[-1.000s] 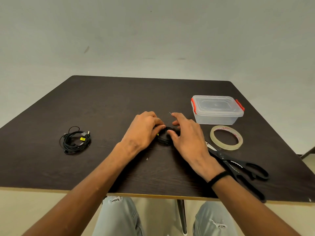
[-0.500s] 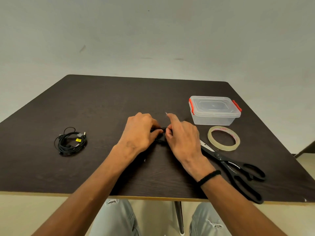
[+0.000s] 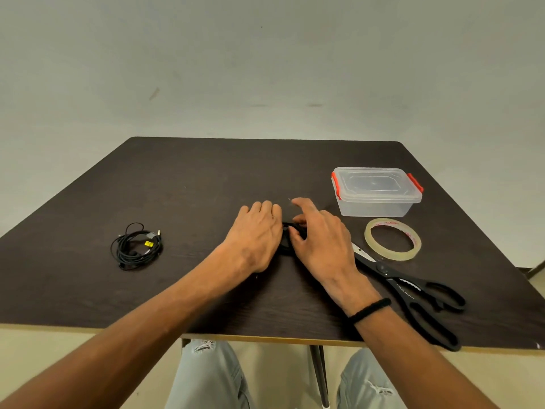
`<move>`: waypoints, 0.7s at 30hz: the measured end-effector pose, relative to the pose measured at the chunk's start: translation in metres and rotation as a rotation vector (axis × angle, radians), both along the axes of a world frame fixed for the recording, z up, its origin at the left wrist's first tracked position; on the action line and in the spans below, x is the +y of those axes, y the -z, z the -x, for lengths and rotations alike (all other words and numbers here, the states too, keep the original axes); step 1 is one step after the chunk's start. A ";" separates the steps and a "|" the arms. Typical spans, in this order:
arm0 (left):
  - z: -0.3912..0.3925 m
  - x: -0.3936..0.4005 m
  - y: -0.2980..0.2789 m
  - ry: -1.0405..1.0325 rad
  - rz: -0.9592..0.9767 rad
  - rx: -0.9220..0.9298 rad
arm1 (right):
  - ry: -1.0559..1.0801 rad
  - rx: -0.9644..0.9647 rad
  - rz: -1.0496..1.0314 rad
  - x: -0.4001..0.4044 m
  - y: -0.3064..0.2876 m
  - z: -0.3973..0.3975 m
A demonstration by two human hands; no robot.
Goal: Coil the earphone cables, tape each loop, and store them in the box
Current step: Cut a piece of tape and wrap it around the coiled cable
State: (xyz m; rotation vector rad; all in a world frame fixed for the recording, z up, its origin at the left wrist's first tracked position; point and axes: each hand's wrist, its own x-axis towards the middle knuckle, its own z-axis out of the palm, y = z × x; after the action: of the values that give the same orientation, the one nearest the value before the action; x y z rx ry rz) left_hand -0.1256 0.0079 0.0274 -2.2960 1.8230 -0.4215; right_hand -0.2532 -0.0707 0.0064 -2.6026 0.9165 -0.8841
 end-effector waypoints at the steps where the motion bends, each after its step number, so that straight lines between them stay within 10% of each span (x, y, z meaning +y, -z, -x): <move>1: -0.002 0.002 0.003 0.004 0.029 0.015 | -0.013 0.002 0.002 0.000 0.000 0.000; 11: -0.012 0.019 0.027 0.084 0.512 0.468 | -0.132 -0.301 -0.232 -0.003 -0.006 0.005; 21: -0.007 0.030 -0.026 0.067 0.699 1.776 | -0.142 -0.391 -0.290 0.010 -0.064 0.018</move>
State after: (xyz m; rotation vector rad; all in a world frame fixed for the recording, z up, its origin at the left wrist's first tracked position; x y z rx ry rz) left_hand -0.1182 0.0376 0.0534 -3.3641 2.4042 1.9037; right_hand -0.2715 -0.0610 0.0702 -2.1186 0.6839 -1.0789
